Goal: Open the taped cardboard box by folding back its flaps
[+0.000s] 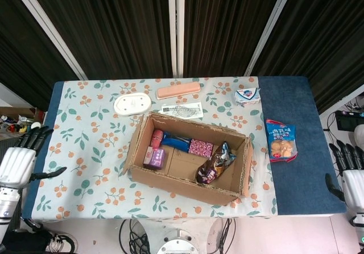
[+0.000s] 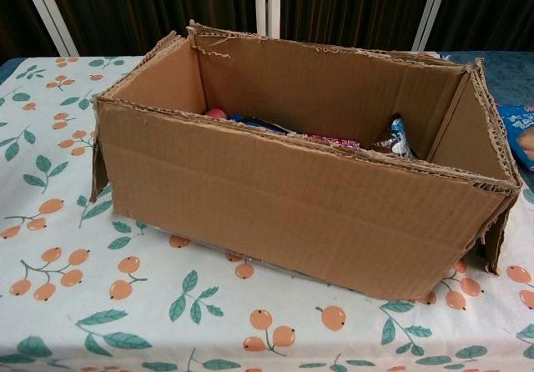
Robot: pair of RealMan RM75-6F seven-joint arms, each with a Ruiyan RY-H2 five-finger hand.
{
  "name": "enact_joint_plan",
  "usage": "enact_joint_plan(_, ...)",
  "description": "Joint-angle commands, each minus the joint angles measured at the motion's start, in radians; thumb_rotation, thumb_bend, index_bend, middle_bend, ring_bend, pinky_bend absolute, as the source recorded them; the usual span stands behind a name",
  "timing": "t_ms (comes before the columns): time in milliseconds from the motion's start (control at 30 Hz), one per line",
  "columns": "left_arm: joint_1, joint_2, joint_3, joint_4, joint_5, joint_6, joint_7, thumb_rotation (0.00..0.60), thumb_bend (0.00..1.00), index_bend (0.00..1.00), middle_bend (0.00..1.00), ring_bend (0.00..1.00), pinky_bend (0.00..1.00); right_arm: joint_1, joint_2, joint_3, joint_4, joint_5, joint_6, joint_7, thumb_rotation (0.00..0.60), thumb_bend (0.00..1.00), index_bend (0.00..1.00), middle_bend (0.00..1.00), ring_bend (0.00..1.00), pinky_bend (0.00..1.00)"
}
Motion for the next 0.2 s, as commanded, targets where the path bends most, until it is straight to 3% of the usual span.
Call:
enact_joint_plan(33,0.066,-0.033,0.059,0.076,0.037,0.049,-0.004,0.105,0.0,0.09,0.05,0.05,0.2,-0.053,-0.051,0.005,0.058,0.044,0.021,-0.024,0.6,0.38,0.0,0.0,0.0,0.0)
enact_joint_plan(200,0.103,-0.041,0.091,0.106,0.037,0.051,-0.035,0.096,0.0,0.09,0.05,0.06,0.2,-0.072,-0.061,0.012,0.081,0.055,0.002,0.001,0.6,0.39,0.0,0.0,0.0,0.0)
